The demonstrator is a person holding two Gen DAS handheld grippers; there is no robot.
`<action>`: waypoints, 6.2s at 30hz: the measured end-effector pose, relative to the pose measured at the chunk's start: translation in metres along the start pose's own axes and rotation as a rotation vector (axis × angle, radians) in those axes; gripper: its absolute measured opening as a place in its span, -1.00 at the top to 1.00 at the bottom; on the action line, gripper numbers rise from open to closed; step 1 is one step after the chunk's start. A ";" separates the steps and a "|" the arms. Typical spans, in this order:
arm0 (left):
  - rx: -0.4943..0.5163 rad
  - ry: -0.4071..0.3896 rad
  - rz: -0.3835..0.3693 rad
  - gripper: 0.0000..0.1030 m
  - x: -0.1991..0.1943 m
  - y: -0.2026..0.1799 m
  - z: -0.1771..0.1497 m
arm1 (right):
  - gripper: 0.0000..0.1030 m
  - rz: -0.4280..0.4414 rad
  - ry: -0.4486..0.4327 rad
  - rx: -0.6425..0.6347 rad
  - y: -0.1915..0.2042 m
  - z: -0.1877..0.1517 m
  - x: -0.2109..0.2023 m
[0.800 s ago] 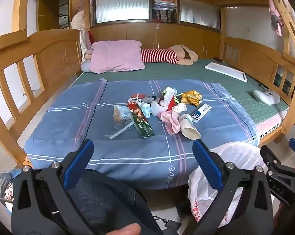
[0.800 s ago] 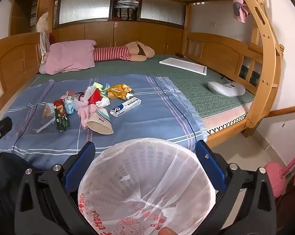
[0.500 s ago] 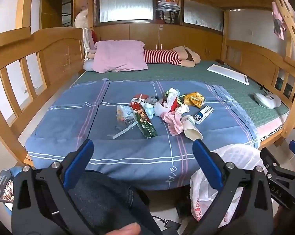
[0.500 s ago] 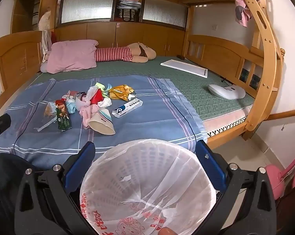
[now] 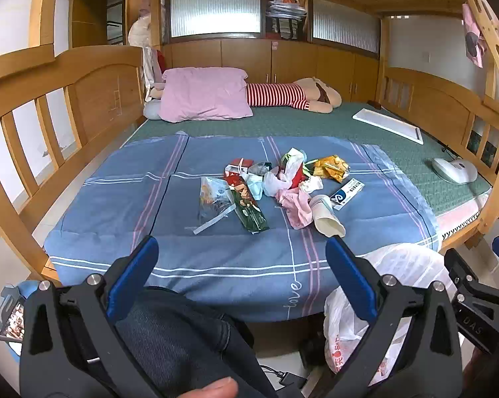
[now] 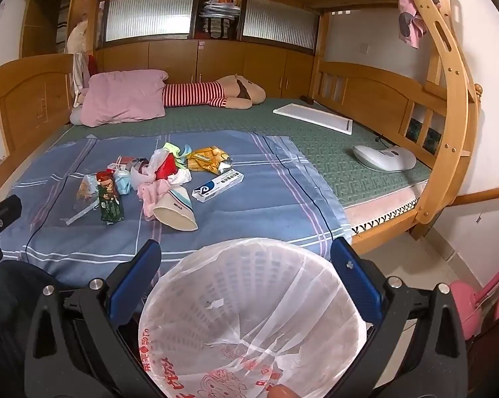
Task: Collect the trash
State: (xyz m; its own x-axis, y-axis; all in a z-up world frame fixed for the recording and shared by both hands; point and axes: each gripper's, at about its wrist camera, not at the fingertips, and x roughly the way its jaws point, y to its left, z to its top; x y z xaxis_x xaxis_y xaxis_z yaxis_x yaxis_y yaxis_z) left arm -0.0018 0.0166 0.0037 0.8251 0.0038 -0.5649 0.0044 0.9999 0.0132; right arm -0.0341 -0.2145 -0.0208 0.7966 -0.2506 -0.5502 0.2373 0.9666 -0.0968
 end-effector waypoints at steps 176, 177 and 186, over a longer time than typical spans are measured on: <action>-0.162 0.304 0.129 -0.93 0.266 0.140 0.063 | 0.62 0.358 0.294 0.117 0.125 0.086 0.249; -0.144 0.308 0.172 -0.88 0.272 0.133 0.061 | 0.62 0.369 0.288 0.135 0.120 0.088 0.245; -0.196 0.434 -0.039 -0.85 0.319 0.107 0.045 | 0.62 0.428 0.204 0.169 0.090 0.089 0.186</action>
State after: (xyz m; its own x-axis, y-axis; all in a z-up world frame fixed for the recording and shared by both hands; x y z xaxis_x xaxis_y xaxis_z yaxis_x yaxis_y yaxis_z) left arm 0.2876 0.1242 -0.1377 0.5142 -0.0699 -0.8548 -0.1105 0.9830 -0.1468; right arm 0.1849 -0.1789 -0.0584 0.7212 0.1985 -0.6637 0.0132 0.9540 0.2996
